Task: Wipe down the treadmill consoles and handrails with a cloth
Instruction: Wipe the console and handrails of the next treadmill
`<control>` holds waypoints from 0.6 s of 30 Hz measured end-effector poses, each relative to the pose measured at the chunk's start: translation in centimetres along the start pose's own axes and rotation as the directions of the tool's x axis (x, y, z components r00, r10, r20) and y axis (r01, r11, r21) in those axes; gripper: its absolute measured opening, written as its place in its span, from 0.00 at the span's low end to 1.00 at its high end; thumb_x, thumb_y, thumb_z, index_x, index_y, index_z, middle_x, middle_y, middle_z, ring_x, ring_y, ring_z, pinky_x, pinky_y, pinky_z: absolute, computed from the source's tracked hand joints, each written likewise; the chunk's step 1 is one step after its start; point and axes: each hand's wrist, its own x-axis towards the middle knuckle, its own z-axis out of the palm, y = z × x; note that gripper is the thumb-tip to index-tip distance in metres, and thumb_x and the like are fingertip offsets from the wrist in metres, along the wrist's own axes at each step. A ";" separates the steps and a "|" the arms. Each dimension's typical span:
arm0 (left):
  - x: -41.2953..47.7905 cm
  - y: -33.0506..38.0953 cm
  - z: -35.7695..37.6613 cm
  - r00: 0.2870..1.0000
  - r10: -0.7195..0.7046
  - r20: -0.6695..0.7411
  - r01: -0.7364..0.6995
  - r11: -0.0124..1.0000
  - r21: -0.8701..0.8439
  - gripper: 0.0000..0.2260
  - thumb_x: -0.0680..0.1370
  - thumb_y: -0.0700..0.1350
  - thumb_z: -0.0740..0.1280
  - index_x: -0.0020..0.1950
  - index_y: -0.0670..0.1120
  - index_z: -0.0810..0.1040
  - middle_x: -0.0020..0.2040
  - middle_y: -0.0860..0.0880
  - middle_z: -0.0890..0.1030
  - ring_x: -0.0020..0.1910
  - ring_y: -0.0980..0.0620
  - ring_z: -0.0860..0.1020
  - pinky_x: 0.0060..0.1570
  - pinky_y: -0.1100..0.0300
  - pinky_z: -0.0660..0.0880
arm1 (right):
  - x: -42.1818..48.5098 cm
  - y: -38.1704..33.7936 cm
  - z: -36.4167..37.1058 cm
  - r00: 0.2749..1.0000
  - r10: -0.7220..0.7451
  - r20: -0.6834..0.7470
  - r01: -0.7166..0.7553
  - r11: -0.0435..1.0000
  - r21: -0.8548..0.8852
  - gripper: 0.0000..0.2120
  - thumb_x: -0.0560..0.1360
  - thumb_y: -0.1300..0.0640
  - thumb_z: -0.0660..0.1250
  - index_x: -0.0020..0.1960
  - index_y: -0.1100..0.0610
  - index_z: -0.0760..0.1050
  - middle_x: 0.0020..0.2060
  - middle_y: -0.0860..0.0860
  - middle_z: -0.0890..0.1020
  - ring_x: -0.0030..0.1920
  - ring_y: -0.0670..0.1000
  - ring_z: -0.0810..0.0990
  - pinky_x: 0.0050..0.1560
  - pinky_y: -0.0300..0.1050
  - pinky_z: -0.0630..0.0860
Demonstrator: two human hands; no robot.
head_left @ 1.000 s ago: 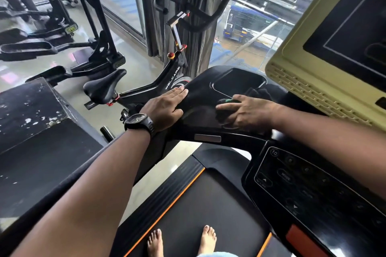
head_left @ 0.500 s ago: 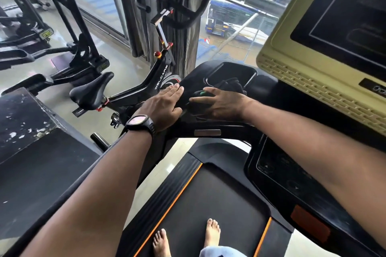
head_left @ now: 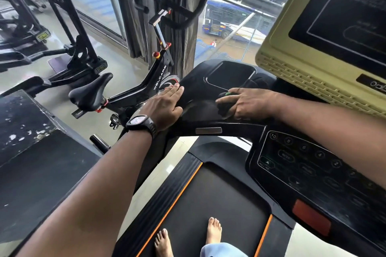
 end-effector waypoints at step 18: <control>1.0 -0.2 0.1 0.999 -0.009 -0.048 0.010 1.000 0.008 0.32 0.75 0.51 0.57 0.80 0.48 0.62 0.80 0.49 0.61 0.79 0.56 0.59 0.74 0.61 0.56 | 9.0 0.5 -0.7 0.955 -0.092 -0.281 0.003 0.953 -0.304 0.17 0.79 0.58 0.66 0.67 0.47 0.79 0.70 0.40 0.76 0.80 0.52 0.60 0.76 0.62 0.61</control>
